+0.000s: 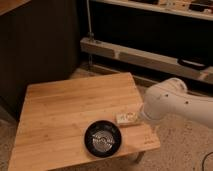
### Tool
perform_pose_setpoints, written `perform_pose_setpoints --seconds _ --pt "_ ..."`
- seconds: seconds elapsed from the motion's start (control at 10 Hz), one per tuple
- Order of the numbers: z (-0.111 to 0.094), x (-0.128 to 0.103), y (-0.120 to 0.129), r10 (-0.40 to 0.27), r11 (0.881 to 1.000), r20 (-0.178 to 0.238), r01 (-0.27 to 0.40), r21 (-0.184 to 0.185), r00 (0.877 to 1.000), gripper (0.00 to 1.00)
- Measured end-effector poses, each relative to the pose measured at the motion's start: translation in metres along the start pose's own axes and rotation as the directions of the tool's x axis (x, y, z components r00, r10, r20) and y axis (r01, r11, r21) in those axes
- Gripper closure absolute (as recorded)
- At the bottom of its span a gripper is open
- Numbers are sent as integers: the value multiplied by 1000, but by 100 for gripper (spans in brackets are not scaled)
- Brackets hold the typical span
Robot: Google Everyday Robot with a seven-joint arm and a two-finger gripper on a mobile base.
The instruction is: Place the bottle in the ceramic bowl
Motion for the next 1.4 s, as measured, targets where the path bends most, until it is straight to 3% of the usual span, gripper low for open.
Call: perform_pose_setpoints --seconds 0.1,0.2,0.3,0.4,0.5,0.7,0.8,0.9,1.2,1.4 --pt "-2 -1 -3 -65 998 35 65 -26 997 35" --pt "-5 -4 -4 -199 978 83 203 -43 977 35" --pt "-7 -6 -4 -301 950 114 308 -49 947 35" --pt "-10 -9 -6 -407 908 136 417 -47 903 35" --pt "-12 -13 0 -543 830 151 555 -52 826 35" --pt "-13 -23 3 -693 703 163 708 -63 702 35" --pt "-13 -29 6 -742 649 165 758 -68 650 35" --pt "-12 -34 10 -767 618 161 783 -73 621 35" --pt "-10 -43 19 -784 600 145 796 -72 604 35" --pt "-9 -44 16 -784 601 143 796 -68 604 35"
